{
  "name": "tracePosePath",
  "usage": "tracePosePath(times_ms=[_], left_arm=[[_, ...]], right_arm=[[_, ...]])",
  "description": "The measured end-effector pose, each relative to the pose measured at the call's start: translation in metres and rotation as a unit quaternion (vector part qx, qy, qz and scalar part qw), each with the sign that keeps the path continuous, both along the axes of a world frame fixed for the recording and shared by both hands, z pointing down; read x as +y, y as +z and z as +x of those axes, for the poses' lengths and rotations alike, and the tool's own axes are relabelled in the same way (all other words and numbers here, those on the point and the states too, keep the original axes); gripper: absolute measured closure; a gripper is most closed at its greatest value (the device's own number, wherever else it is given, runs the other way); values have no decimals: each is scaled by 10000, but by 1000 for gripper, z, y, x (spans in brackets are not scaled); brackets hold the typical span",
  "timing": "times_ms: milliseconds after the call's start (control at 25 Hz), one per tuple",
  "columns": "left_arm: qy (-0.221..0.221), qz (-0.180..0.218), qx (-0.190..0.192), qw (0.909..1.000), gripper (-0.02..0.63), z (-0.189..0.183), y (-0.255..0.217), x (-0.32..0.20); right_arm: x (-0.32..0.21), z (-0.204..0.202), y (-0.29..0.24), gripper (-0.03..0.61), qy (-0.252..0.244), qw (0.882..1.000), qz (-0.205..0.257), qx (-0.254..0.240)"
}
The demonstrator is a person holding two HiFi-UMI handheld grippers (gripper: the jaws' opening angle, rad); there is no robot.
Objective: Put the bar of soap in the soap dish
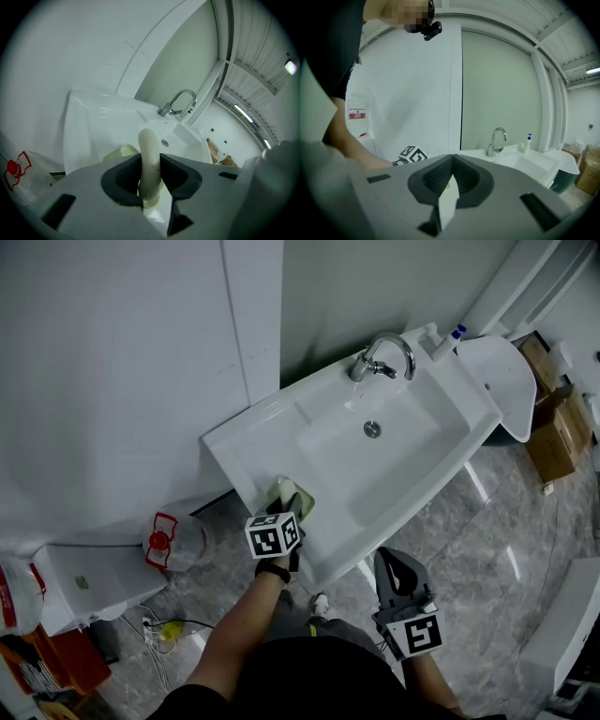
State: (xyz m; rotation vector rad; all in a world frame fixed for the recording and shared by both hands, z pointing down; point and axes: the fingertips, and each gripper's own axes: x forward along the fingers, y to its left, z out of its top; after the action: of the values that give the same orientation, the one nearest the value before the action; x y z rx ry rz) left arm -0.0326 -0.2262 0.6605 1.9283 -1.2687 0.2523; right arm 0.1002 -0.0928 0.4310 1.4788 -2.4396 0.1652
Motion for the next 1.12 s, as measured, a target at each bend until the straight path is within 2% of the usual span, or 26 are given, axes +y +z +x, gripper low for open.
tracePosePath(times_ms=[160, 400, 560, 1120], left_arm=[[-146, -228, 21, 9996, 495, 0, 4, -1], [-507, -518, 428, 9964, 495, 0, 8, 0], [-870, -797, 892, 9890, 495, -1, 12, 4], [-1100, -855, 1176, 9832, 494, -2, 16, 4]], right_arm=[[-1, 3, 1, 566, 26, 10000, -29, -37], [-3, 5, 0, 566, 17, 10000, -2, -73], [-3, 7, 1, 566, 19, 10000, -10, -75], [-2, 3, 4, 566, 23, 10000, -92, -11]])
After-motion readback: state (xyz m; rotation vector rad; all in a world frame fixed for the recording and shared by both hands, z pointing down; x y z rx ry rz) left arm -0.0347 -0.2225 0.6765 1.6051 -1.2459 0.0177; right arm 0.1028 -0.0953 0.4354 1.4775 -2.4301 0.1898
